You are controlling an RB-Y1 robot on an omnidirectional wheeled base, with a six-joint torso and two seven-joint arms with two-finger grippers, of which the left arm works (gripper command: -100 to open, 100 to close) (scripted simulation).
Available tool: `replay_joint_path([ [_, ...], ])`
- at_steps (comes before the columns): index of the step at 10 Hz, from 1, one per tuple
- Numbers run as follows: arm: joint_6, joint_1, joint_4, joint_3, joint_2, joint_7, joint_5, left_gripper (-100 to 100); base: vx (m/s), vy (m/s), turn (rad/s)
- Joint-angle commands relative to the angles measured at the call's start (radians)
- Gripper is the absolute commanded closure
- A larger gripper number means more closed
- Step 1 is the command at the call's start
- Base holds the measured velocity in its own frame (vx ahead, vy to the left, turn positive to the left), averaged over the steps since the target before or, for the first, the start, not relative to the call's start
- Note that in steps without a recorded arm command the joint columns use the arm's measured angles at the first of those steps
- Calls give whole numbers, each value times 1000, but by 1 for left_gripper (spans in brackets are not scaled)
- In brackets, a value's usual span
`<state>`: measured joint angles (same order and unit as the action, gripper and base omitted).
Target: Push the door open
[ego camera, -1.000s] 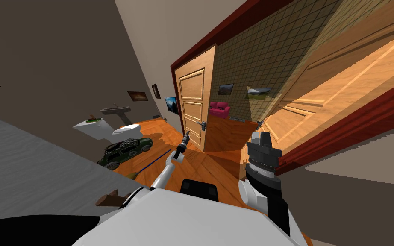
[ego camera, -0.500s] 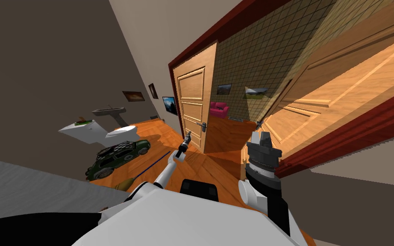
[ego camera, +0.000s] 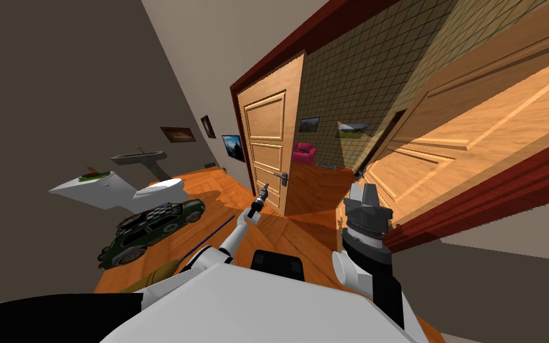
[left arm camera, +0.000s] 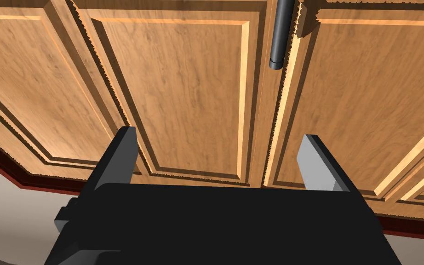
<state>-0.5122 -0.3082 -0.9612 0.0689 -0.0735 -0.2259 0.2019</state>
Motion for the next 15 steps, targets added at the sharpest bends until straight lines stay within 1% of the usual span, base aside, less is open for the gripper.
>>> replay_joint_path([
  [1,-3,-25,41,-1,9,-2,5,-100,86,82,-58],
  [6,-5,-84,136,4,26,-15,19,-100,68,72,-55],
  [7,-6,-104,169,5,34,-20,23,-100,100,88,-82],
  [8,-6,-115,186,6,38,-23,26,-100,108,101,-73],
  [9,-6,-135,218,7,46,-27,31,-100,116,107,-85],
  [10,-7,-145,235,8,50,-30,33,-100,99,86,-60],
  [12,-8,-179,289,10,67,-37,41,-100,95,88,-75],
  [13,-8,-187,302,11,71,-39,43,-100,96,77,-48],
  [14,-8,-203,328,12,79,-43,47,-100,71,80,-49],
  [15,-9,-209,337,12,83,-44,48,-100,64,74,-51],
])
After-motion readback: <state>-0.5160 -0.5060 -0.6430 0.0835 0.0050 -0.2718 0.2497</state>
